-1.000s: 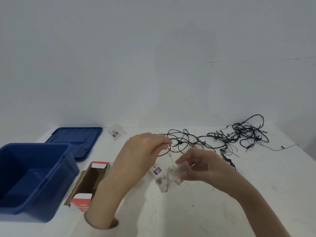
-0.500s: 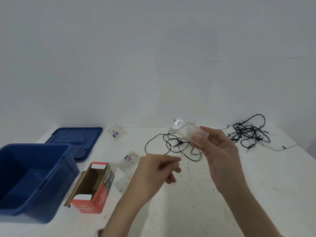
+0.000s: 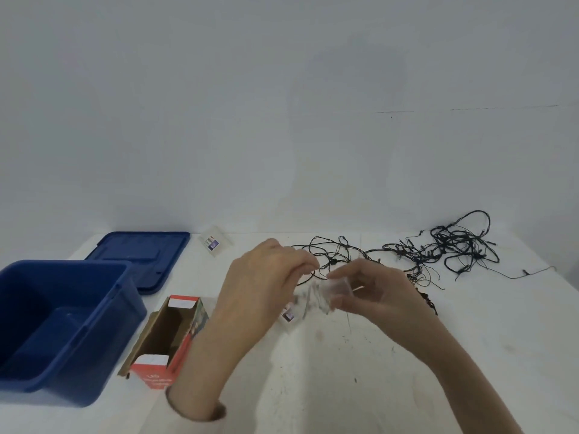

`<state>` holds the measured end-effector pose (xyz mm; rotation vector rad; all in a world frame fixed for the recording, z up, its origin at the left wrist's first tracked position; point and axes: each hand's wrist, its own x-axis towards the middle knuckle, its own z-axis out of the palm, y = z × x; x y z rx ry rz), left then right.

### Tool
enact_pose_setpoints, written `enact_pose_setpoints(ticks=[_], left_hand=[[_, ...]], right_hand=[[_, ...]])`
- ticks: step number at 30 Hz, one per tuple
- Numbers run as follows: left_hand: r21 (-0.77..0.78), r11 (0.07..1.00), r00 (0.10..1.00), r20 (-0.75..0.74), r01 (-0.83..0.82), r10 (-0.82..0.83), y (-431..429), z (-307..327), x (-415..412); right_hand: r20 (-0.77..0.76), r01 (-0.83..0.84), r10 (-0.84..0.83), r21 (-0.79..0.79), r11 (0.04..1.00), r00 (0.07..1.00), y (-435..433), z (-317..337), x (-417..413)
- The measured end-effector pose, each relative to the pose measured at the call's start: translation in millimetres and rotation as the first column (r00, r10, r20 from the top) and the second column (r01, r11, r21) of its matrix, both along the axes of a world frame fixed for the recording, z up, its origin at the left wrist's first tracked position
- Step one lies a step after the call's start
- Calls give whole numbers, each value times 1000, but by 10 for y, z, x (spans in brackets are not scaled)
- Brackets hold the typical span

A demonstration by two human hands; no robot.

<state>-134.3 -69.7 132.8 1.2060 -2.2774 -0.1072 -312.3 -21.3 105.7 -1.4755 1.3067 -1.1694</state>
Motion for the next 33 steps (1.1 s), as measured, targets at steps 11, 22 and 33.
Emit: enact_pose_setpoints(ticks=[11,22,33], left_hand=[[546,785,588,-750,293,303,36,-444,-168],[685,644,497,-713,342,494,32,-483,-239],[731,559,603,-663,392,443,-280,-577,13]], right_hand=[[864,-224,-42,177,958,502,-165,-235,112],[752,128,-239,204,971,614,-267,-282,316],[360,-1,-56,157,988,931,-586,-365,298]])
